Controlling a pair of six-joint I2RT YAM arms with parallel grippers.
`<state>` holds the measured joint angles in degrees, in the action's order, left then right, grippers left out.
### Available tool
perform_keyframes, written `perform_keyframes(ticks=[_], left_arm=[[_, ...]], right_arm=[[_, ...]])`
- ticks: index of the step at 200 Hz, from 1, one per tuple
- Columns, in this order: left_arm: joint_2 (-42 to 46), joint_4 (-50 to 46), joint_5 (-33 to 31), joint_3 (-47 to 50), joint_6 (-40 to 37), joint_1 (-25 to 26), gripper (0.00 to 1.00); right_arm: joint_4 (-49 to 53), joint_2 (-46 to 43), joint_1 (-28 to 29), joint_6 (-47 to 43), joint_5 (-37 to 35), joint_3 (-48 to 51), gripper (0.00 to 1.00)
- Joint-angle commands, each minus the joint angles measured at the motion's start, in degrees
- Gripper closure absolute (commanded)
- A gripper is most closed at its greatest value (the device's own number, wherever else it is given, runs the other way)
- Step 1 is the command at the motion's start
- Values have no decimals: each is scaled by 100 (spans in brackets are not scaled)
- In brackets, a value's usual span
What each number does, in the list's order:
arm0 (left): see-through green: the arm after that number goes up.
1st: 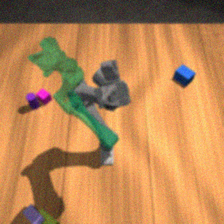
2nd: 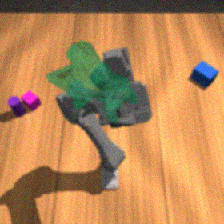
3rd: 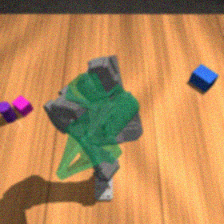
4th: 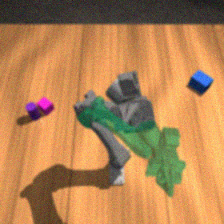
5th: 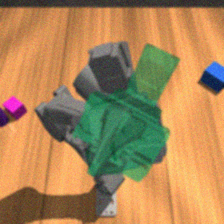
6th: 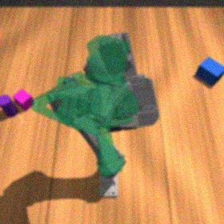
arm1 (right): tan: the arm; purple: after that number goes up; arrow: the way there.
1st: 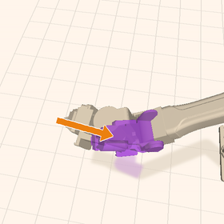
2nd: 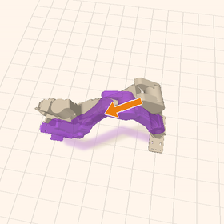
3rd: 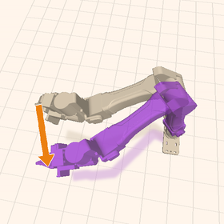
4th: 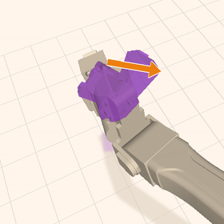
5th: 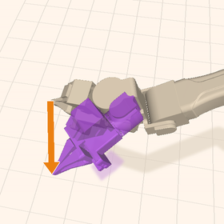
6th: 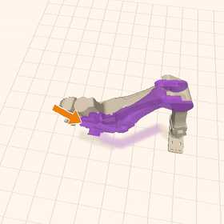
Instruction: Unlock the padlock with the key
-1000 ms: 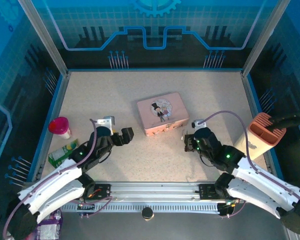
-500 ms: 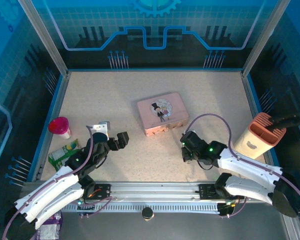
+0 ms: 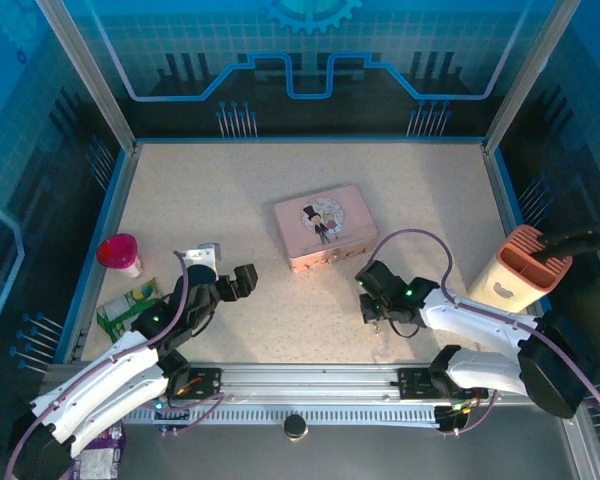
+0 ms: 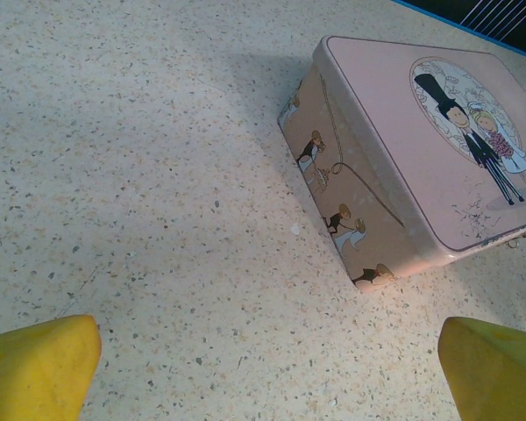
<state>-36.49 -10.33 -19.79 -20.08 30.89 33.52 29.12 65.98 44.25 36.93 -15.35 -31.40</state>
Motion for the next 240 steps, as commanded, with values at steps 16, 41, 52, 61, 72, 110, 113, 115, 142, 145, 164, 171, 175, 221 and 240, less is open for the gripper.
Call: perform_keyframes(ticks=[16,41,52,61,72,110,113,115,142,145,164,171,175,221,240], left_arm=[[-12,-40,-165,21,-103,-34,1],[-17,-55,-217,-10,-137,-36,1],[-25,-55,-248,-31,-161,-36,1],[-48,-35,-275,-61,-201,-25,1],[-83,-6,-349,-124,-259,-33,1],[-446,119,-1106,-557,-502,-37,1],[-499,144,-1154,-616,-545,-32,1],[-535,167,-1182,-641,-579,-37,1],[-1096,575,-1819,-981,-901,-43,1],[-1157,637,-1907,-1003,-945,-39,1],[-1544,1308,-2240,-977,-1503,-42,1],[-1701,1594,-2418,-956,-1673,-52,1],[-1794,1748,-2502,-947,-1806,-51,1],[-2779,2885,-2870,-1035,-2728,-552,1],[-2965,3433,-2854,-796,-2925,-825,1]], right_arm=[[205,-138,-110,51,102,92,72],[393,-348,-125,34,10,35,63],[560,-478,-120,17,-53,-14,61],[701,-610,-122,0,-103,-85,60],[893,-797,-119,-31,-191,-213,56],[1106,-1583,-128,-442,-721,-666,31],[1078,-1635,-128,-494,-771,-696,27],[1058,-1681,-127,-535,-801,-711,26],[508,-2099,-149,-1266,-1325,-815,0],[435,-2132,-153,-1366,-1382,-823,0],[-25,-2292,-181,-2025,-1804,-803,0],[-225,-2330,-196,-2267,-1934,-755,0],[-354,-2354,-206,-2421,-1994,-712,0],[-2207,-2629,-395,-4088,-2332,200,0],[-2966,-2588,-667,-4453,-2412,652,0]])
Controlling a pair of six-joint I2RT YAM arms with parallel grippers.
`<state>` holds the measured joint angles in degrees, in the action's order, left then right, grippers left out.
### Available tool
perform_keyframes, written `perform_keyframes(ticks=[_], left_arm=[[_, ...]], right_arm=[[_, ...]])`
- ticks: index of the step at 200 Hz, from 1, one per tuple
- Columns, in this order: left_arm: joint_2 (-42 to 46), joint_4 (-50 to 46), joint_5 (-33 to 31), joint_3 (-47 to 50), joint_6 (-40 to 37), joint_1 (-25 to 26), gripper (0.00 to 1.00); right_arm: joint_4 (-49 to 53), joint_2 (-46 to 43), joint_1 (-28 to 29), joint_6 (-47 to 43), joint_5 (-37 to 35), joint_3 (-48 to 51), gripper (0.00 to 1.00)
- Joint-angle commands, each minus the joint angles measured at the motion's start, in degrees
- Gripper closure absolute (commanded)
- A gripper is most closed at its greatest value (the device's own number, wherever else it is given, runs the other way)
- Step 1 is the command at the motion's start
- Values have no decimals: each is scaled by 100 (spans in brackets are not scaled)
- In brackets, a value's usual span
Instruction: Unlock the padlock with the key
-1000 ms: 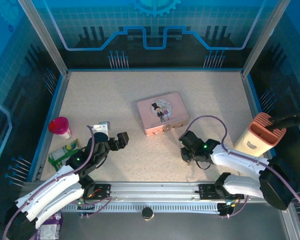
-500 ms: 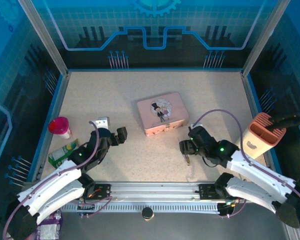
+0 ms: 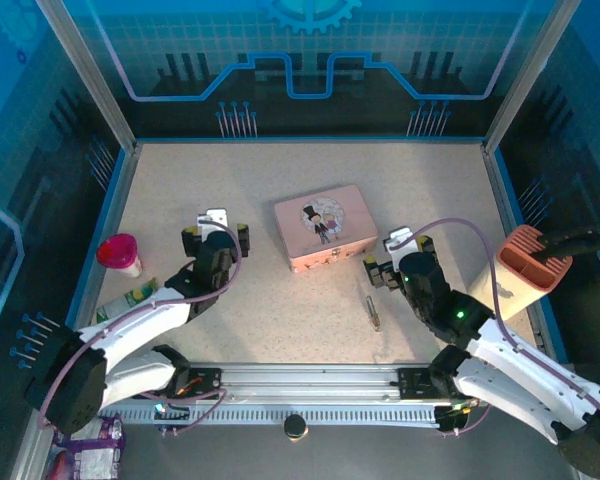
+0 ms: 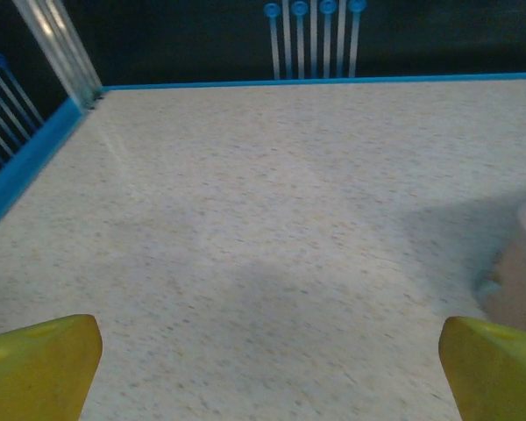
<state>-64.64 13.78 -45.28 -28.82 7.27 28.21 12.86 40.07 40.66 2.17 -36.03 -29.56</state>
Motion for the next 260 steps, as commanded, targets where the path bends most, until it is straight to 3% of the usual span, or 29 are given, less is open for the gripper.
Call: perform_keyframes(ticks=[1,20,41,75,97,119,176,203,215,234,245,254,260], left_arm=[[-156,1052,-293,91,-570,-309,1],[-289,1618,-60,442,-682,-705,1],[-845,2924,324,870,-1059,-1105,1],[-2044,4946,808,1142,-2085,-1107,1],[-2504,5579,1252,1192,-1943,-1308,1],[-2282,5188,1711,1234,-1577,-1565,1],[-2240,4977,1918,1173,-1382,-1747,1],[-2205,4842,2128,1149,-1306,-1848,1],[-2197,4818,2274,1165,-1257,-1905,1],[-2318,4983,2740,1299,-949,-2194,1],[-2735,5509,2541,1213,-1044,-2241,1],[-2398,4321,2722,961,-851,-2275,1],[-2385,4174,2870,855,-823,-2339,1]], right_arm=[[-1370,6,-333,-984,-339,486,0],[-1823,205,-811,-982,-93,760,0],[-2883,711,-1157,-1140,181,1167,0],[-4309,1638,-1597,-1268,527,1516,1],[-5155,2177,-1875,-1321,785,1665,0],[-5819,2692,-2166,-1279,1140,1723,0],[-7095,3684,-2598,-1391,1846,1599,0],[-6489,3768,-2937,-1005,2462,1244,0],[-7075,4119,-3180,-771,2812,1374,0],[-8062,5043,-3320,-619,2632,1331,0],[-7088,4777,-3425,-477,2847,1066,0],[-6614,4793,-3521,-376,2902,818,0],[-6584,4865,-3538,-287,2711,732,0]])
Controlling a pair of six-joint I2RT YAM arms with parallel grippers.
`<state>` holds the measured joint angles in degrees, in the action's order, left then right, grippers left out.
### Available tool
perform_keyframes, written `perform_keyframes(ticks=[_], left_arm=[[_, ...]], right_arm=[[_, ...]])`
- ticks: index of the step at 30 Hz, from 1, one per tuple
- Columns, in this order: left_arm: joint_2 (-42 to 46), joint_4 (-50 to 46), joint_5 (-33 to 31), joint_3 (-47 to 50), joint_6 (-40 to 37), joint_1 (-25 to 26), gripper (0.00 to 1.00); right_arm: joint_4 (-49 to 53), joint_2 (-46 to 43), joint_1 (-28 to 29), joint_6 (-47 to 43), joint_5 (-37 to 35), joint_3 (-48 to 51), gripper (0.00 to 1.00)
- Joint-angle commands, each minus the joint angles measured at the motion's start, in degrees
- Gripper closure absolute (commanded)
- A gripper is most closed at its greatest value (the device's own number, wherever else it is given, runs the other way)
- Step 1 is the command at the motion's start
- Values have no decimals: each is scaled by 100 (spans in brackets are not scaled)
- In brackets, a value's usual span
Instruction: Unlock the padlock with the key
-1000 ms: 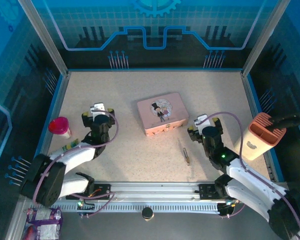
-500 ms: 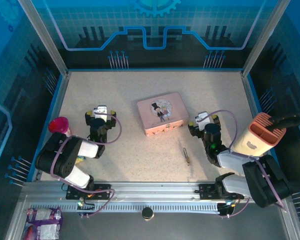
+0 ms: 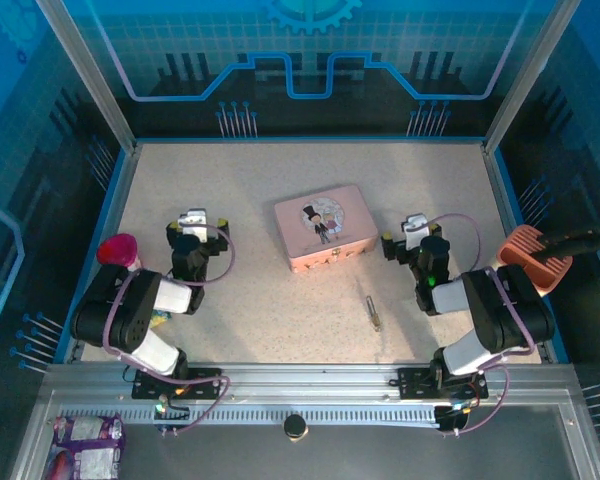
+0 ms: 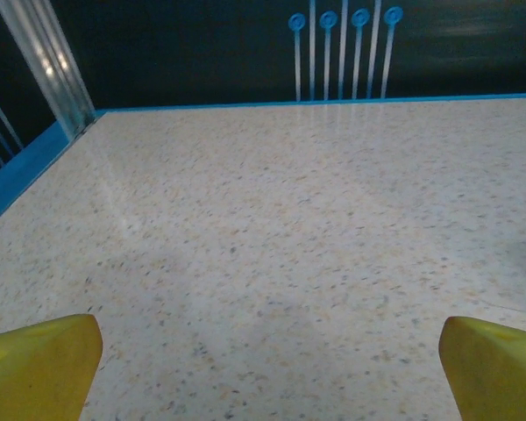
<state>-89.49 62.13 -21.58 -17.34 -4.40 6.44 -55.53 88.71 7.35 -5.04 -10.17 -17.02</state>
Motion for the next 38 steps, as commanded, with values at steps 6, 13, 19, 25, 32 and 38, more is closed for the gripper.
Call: perform_keyframes(ticks=[6,13,19,25,32,38], left_arm=[[-6,-542,328,-321,456,-248,1],[0,-528,323,-314,450,-248,1],[-3,-535,326,-314,449,-248,1],[2,-532,326,-314,447,-248,1],[0,-531,329,-314,449,-248,1],[-2,-535,323,-314,450,-248,1]], right_arm=[[99,-31,-349,691,-124,-411,0],[116,-31,-270,682,-355,-417,0],[111,-31,-272,688,-355,-417,0],[106,-29,-276,687,-363,-417,0],[209,-20,-242,665,-442,-474,0],[73,-29,-219,690,-581,-401,0]])
